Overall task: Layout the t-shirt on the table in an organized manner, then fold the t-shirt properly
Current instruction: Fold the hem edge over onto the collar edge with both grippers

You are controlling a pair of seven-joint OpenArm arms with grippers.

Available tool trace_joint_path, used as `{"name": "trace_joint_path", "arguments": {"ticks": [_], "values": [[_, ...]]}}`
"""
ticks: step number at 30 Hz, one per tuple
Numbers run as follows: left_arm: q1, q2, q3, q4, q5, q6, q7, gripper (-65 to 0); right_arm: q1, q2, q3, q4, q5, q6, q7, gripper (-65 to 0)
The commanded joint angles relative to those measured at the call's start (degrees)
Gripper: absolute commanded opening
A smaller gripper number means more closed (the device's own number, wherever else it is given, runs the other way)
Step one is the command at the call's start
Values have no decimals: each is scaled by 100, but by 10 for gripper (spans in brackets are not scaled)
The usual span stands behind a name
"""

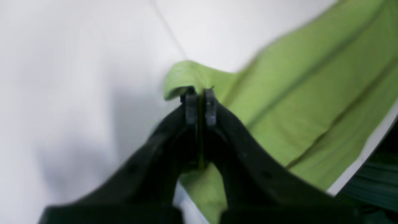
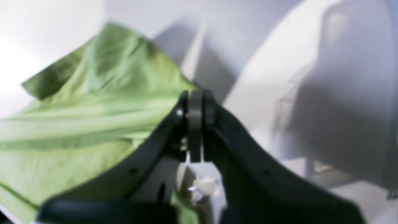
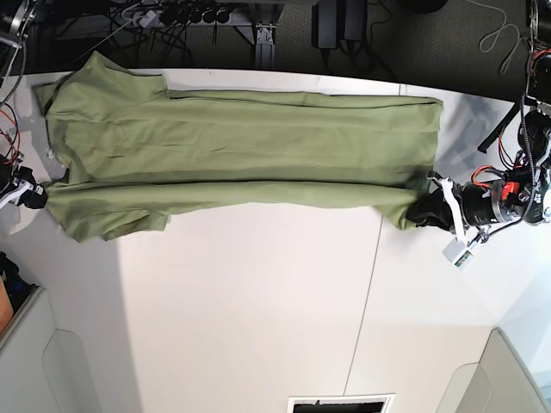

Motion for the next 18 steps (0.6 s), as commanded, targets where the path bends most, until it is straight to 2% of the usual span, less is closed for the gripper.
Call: {"name": "trace_joint_path", "arguments": {"ticks": [1,4,10,16,18], "values": [[76,-144,-59,240,-116,-47,66,-650,-55,160,39,260,87,39,81,-650],[431,-173,-59,588,-247,-47,240,-650,-444,160,39,752,181,37,63,-650],[870,-168,-59,636,-216,-47,245,-650,-1132,162,155,1582,173,35,37,-650],[1036,-155,-59,568,269,-47,140,-650,-1598,160,688,2118,197,37,7,-650],[1040,-153,-59,514,348,-47,46,-650,-1637,160,852,2175,297,35,-184,-650]]}}
